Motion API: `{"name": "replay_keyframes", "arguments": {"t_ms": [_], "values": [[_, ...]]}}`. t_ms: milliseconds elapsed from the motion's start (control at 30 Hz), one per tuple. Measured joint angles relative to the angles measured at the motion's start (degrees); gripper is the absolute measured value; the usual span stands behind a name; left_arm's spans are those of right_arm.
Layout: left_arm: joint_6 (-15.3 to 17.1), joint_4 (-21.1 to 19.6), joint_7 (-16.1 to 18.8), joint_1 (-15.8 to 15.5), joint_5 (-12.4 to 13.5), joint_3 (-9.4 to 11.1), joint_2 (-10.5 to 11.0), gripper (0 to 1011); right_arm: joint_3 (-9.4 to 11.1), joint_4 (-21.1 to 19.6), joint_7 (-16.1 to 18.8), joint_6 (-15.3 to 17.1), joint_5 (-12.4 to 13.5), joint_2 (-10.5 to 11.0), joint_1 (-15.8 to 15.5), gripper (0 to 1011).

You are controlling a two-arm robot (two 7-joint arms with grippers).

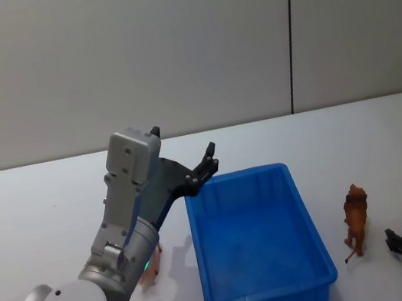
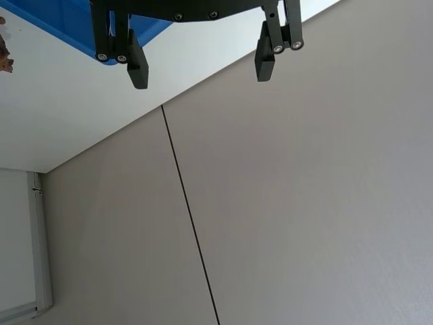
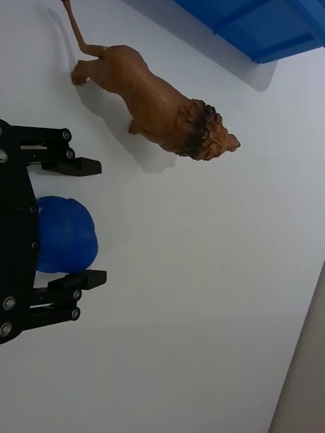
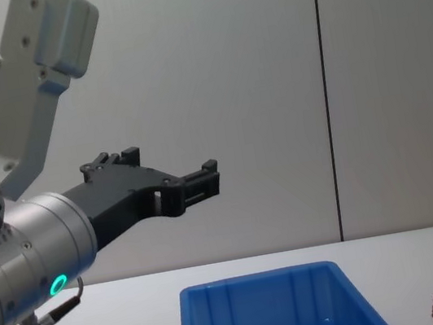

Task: Pick up the two dolls from the table and place them into the box.

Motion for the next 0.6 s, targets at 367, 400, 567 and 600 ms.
{"name": "replay_keyframes", "arguments": {"t_ms": [367, 400, 567, 600], "values": [[0.0, 0.0, 0.0, 0.0, 0.0, 0.0, 0.0, 1001, -0.25, 1.09, 0.48, -0.2, -0.56, -0.47, 0.61, 550], [0.0, 0.0, 0.0, 0.0, 0.0, 0.0, 0.0, 1001, -0.27, 1.18, 0.51, -0.21, -0.61, -0.5, 0.67, 530], [0.0, 0.0, 0.0, 0.0, 0.0, 0.0, 0.0, 1001, -0.33, 1.41, 0.61, -0.25, -0.7, -0.57, 0.79, 485], [0.0, 0.0, 0.0, 0.0, 0.0, 0.0, 0.0, 1001, -0.33, 1.44, 0.62, -0.25, -0.71, -0.59, 0.81, 485]]}}
